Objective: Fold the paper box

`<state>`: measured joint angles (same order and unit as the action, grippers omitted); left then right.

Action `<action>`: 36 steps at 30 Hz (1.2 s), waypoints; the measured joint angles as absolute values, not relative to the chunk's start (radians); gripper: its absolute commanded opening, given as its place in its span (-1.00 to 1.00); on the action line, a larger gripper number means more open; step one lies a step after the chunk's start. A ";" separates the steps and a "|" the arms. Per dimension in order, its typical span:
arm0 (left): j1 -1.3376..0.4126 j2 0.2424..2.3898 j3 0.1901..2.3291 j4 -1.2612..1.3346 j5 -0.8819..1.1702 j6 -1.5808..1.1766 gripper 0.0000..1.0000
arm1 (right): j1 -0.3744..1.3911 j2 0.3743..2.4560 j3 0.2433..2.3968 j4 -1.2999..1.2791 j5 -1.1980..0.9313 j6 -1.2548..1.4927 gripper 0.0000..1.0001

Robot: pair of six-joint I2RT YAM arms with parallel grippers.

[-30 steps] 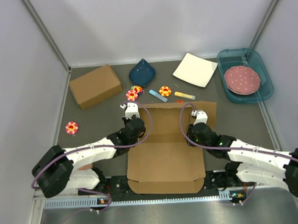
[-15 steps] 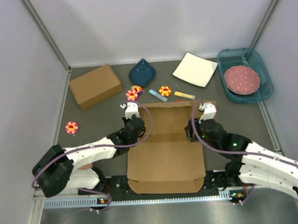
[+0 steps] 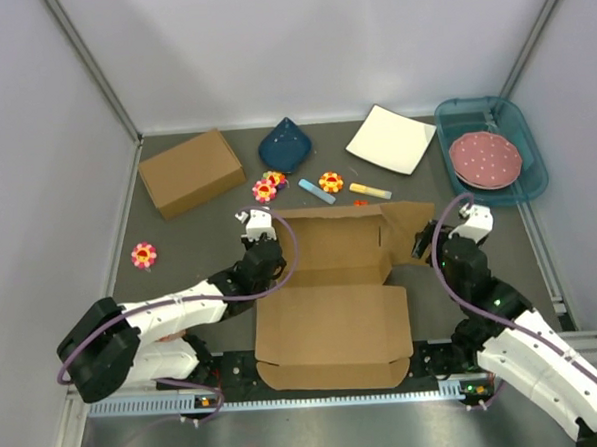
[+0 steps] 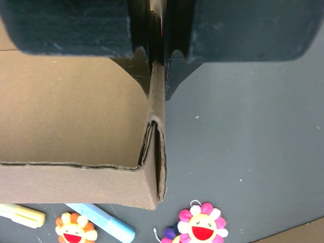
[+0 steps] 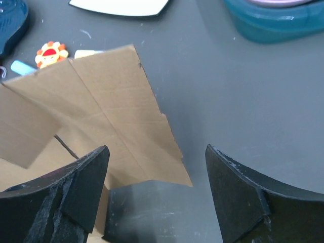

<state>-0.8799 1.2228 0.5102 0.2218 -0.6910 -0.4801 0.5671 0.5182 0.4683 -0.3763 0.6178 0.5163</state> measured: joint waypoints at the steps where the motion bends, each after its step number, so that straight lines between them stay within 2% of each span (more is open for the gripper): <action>1: -0.879 1.208 0.496 0.231 -0.677 -0.474 -1.00 | 0.567 0.479 0.416 -0.351 0.601 0.514 0.57; 7: -0.878 1.158 0.458 0.249 -0.609 -0.443 -1.00 | 0.566 0.441 0.315 -0.245 0.581 0.482 0.60; 10: -0.876 1.158 0.458 0.254 -0.593 -0.434 -1.00 | 0.566 0.472 0.306 -0.185 0.574 0.473 0.49; 17: -0.874 1.159 0.458 0.255 -0.588 -0.427 -1.00 | 0.566 0.532 0.301 -0.125 0.508 0.455 -0.21; 22: -0.874 1.176 0.474 0.242 -0.600 -0.433 -1.00 | 0.566 0.514 0.303 -0.170 0.435 0.474 -0.37; 25: -0.874 1.188 0.485 0.232 -0.619 -0.449 -1.00 | 0.566 0.487 0.303 -0.215 0.389 0.501 -0.57; 26: -0.874 1.191 0.487 0.231 -0.624 -0.455 -1.00 | 0.566 0.482 0.303 -0.226 0.378 0.508 -0.71; 29: -0.876 1.204 0.495 0.228 -0.648 -0.471 -1.00 | 0.566 0.466 0.311 -0.257 0.336 0.545 -0.95; 36: -0.879 1.250 0.533 0.207 -0.727 -0.493 -1.00 | 0.565 0.503 0.389 -0.301 0.212 0.593 -1.00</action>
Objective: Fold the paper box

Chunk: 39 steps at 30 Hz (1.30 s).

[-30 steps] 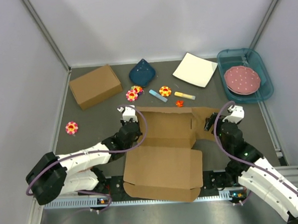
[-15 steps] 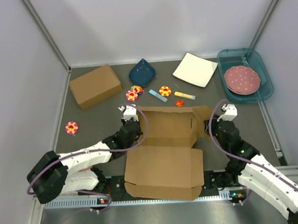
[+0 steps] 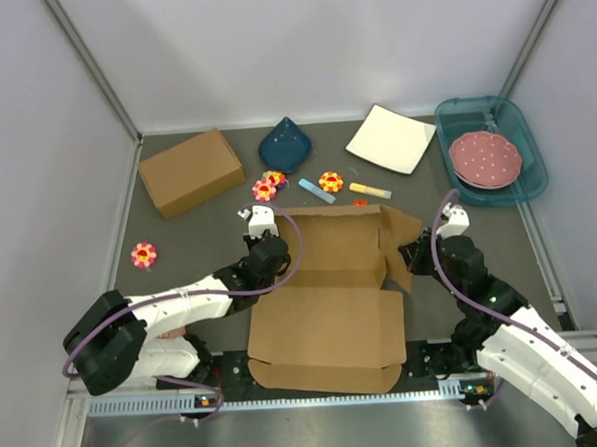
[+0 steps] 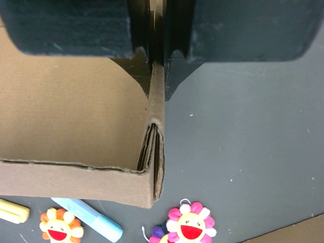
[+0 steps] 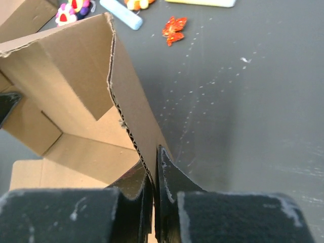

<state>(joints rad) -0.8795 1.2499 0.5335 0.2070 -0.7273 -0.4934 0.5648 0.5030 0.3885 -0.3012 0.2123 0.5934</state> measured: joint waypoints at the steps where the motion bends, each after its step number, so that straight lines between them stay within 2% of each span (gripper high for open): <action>1: -0.879 1.255 0.541 0.197 -0.738 -0.498 -1.00 | 0.565 0.520 0.402 -0.302 0.191 0.599 -1.00; 9: -0.888 1.267 0.567 0.131 -0.808 -0.534 -1.00 | 0.581 0.591 0.421 -0.253 0.107 0.641 -1.00; 15: -0.900 1.268 0.571 0.111 -0.838 -0.541 -1.00 | 0.670 0.678 0.422 -0.192 0.119 0.636 -1.00; 18: -0.904 1.268 0.571 0.108 -0.850 -0.540 -1.00 | 0.707 0.732 0.429 -0.173 0.136 0.622 -0.69; 19: -0.905 1.268 0.571 0.108 -0.854 -0.540 -1.00 | 0.721 0.745 0.432 -0.165 0.140 0.614 -0.47; 22: -0.905 1.268 0.570 0.111 -0.862 -0.545 -1.00 | 0.756 0.769 0.446 -0.157 0.146 0.596 -0.14; 25: -0.905 1.268 0.570 0.113 -0.863 -0.552 -1.00 | 0.773 0.780 0.447 -0.153 0.143 0.583 0.08; 31: -0.907 1.268 0.557 0.151 -0.873 -0.573 -1.00 | 0.777 0.770 0.447 -0.152 0.132 0.566 0.32; 39: -0.907 1.268 0.531 0.202 -0.889 -0.574 -1.00 | 0.777 0.651 0.448 -0.149 0.096 0.505 0.47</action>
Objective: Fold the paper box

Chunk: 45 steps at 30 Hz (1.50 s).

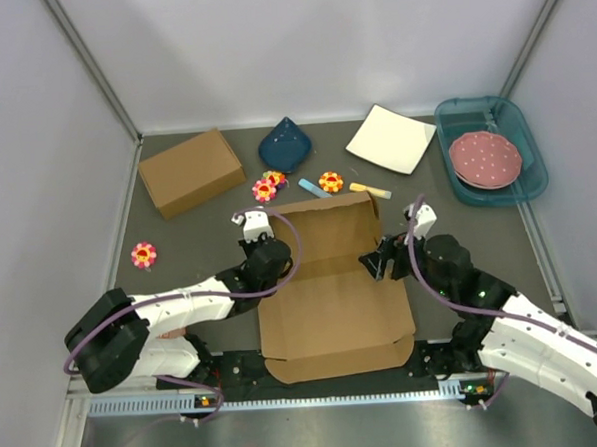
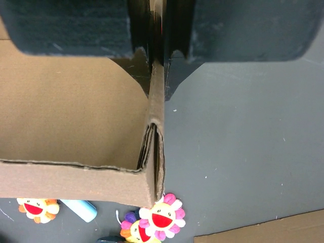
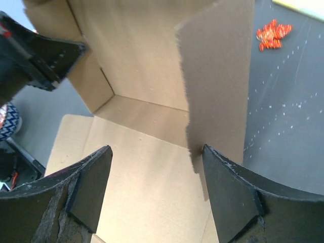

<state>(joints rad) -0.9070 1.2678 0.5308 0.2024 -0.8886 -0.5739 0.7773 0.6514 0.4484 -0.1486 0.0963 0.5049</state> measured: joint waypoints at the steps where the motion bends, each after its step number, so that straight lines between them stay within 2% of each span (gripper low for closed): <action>1: -0.907 1.268 0.527 0.211 -0.890 -0.574 -1.00 | 0.778 0.632 0.452 -0.152 0.093 0.495 0.47; 6: -0.908 1.267 0.513 0.241 -0.901 -0.570 -1.00 | 0.779 0.522 0.506 -0.187 0.109 0.447 0.47; 9: -0.908 1.267 0.507 0.255 -0.903 -0.564 -1.00 | 0.781 0.431 0.528 -0.207 0.194 0.425 0.28; 12: -0.908 1.261 0.495 0.277 -0.904 -0.554 -1.00 | 0.782 0.332 0.539 -0.245 0.364 0.421 0.19; 19: -0.908 1.241 0.463 0.320 -0.903 -0.534 -1.00 | 0.753 0.377 0.556 -0.359 0.650 0.486 0.14; 24: -0.908 1.229 0.440 0.352 -0.903 -0.517 -1.00 | 0.559 0.446 0.555 -0.389 0.670 0.563 0.15; 31: -0.909 1.217 0.418 0.390 -0.902 -0.494 -1.00 | 0.239 0.614 0.467 -0.266 0.366 0.638 0.19; 37: -0.909 1.213 0.407 0.410 -0.897 -0.468 -1.00 | 0.213 0.859 0.442 -0.089 0.026 0.635 0.16; 45: -0.908 1.213 0.407 0.413 -0.888 -0.449 -1.00 | 0.213 0.796 0.397 0.056 -0.243 0.599 0.26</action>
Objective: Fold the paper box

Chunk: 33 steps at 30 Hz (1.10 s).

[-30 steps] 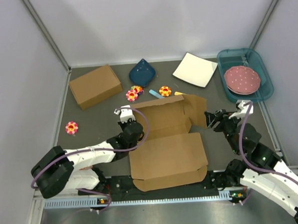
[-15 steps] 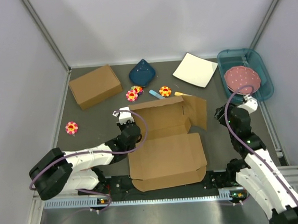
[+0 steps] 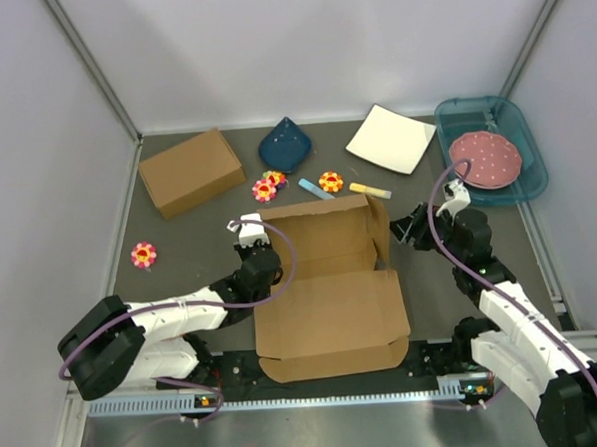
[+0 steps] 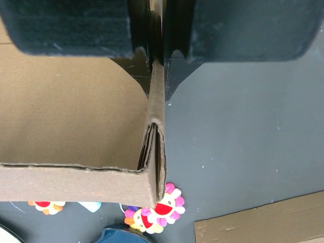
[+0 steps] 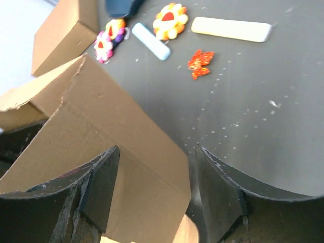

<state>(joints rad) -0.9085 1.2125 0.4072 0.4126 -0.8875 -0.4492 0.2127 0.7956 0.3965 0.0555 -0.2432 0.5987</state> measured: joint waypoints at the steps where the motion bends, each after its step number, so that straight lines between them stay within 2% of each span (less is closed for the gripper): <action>1: -0.908 1.213 0.407 0.413 -0.887 -0.447 -1.00 | 0.213 0.792 0.394 0.071 -0.265 0.594 0.27; 14: -0.908 1.230 0.422 0.418 -0.871 -0.431 -1.00 | 0.323 0.836 0.386 0.111 -0.361 0.506 0.43; 25: -0.908 1.235 0.429 0.424 -0.826 -0.387 -1.00 | 0.436 0.965 0.452 0.114 -0.259 0.436 0.48; 28: -0.909 1.235 0.432 0.425 -0.802 -0.376 -1.00 | 0.470 1.007 0.468 0.134 -0.217 0.418 0.44; 31: -0.911 1.238 0.439 0.426 -0.789 -0.363 -1.00 | 0.487 1.041 0.474 0.150 -0.161 0.402 0.28; 32: -0.911 1.238 0.440 0.426 -0.787 -0.360 -1.00 | 0.491 1.052 0.477 0.151 -0.136 0.400 0.14; 33: -0.912 1.238 0.440 0.426 -0.781 -0.358 -1.00 | 0.493 1.059 0.479 0.151 -0.119 0.394 0.08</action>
